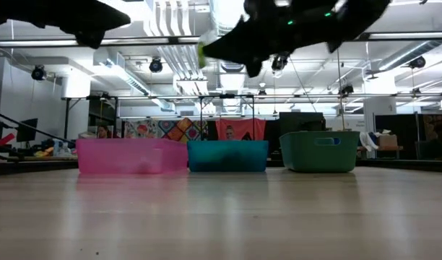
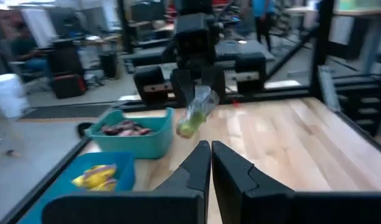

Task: Sort candy
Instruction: Put the green candy into the pink bin, then return to Home Position

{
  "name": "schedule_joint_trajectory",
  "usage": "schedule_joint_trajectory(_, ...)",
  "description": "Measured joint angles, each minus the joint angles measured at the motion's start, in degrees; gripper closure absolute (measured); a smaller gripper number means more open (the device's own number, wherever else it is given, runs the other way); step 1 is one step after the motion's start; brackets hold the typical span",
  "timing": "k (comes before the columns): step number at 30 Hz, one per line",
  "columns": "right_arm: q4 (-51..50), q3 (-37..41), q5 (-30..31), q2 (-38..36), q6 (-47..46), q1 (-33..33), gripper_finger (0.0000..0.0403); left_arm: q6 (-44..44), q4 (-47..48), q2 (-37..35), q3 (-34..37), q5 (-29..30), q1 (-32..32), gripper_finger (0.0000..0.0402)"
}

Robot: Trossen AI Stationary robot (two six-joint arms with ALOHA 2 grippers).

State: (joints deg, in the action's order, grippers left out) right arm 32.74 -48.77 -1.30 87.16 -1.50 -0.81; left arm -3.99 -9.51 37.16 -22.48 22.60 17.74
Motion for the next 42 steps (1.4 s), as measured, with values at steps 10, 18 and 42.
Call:
schedule_joint_trajectory(10,0.0,-14.1,-0.2,15.1,-0.7,4.7,0.0394,0.5,0.4,-3.4,0.8,2.8,0.0,0.0402)
schedule_joint_trajectory(18,-2.3,-23.2,-0.1,24.2,-1.4,8.0,0.0394,0.7,1.1,-3.6,0.8,3.0,-0.1,0.0402)
schedule_joint_trajectory(42,-8.7,-32.4,-0.2,33.6,-6.5,13.6,0.0273,2.6,4.0,-3.5,0.8,4.0,-0.1,0.0402)
